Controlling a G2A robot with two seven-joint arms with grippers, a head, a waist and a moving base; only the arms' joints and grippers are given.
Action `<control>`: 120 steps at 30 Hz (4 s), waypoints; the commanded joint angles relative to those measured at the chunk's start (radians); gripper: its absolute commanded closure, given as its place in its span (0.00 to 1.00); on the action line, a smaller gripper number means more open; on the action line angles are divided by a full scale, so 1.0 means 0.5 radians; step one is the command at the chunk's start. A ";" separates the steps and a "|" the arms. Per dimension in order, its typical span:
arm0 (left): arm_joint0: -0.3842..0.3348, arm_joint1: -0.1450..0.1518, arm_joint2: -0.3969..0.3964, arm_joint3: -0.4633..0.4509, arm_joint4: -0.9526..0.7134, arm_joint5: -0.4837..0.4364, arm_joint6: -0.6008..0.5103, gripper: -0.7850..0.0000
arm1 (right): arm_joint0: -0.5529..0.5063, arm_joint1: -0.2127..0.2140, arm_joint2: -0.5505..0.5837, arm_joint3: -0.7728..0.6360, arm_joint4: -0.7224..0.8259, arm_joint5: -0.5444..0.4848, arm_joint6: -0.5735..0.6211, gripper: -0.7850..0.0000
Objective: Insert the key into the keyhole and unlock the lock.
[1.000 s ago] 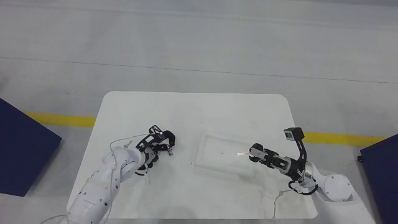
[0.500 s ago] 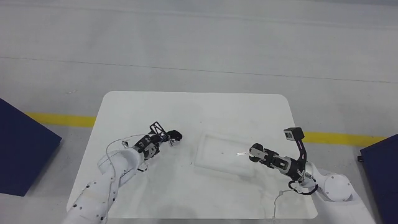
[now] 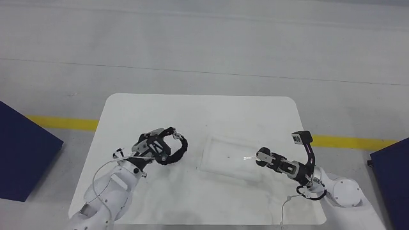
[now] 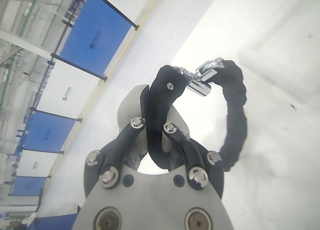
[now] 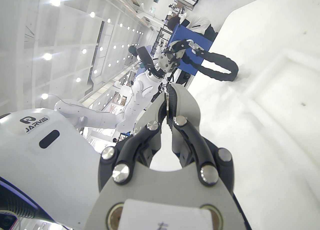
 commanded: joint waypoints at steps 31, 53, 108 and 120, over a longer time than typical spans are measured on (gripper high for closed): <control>-0.066 -0.072 0.087 0.267 0.180 1.245 1.219 1.00 | 0.000 0.000 0.000 0.000 0.000 0.000 0.000 1.00; -0.260 -0.249 0.352 0.604 -1.176 0.851 1.983 1.00 | 0.000 0.000 0.000 0.000 0.000 0.000 0.000 1.00; -0.079 -0.392 0.446 0.490 -3.112 -0.638 1.216 1.00 | 0.000 0.000 0.000 0.000 0.000 0.000 0.000 1.00; -0.052 -0.449 0.603 0.507 -3.651 -0.994 0.997 1.00 | 0.000 0.000 0.000 0.000 0.000 0.000 0.000 1.00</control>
